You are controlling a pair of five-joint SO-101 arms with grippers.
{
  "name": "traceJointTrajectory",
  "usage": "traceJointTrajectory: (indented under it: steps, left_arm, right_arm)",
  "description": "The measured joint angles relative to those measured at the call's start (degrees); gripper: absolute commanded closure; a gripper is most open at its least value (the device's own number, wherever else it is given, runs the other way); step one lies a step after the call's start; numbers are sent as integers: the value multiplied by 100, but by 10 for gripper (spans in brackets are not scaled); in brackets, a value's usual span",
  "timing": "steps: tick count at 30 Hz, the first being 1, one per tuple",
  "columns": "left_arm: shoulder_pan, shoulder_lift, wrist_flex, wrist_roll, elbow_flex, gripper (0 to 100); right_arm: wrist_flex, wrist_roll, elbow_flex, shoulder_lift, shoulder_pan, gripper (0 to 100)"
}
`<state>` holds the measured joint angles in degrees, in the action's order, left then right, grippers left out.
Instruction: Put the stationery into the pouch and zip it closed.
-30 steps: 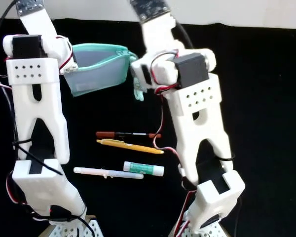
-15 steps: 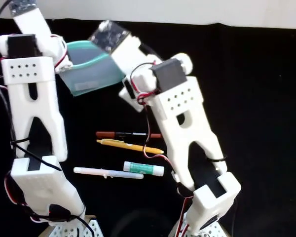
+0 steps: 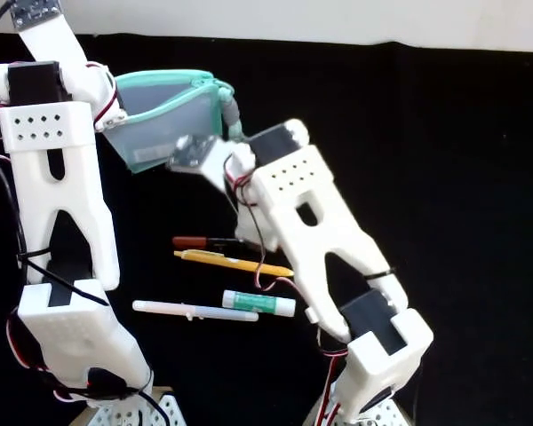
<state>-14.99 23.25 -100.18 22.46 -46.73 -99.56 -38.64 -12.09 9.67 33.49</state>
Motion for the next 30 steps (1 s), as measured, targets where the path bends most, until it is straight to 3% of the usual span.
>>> traceJointTrajectory:
  steps: [17,24,30]
  left_arm:
    - [0,0,0,0,0,993]
    - [0,0,0,0,0,993]
    - [0,0,0,0,0,993]
  right_arm:
    - [1802,-167,2259,9,1468,689]
    - [2655,-176,3086,0,1503,689]
    - [3385,-721,3411,-26,1468,689]
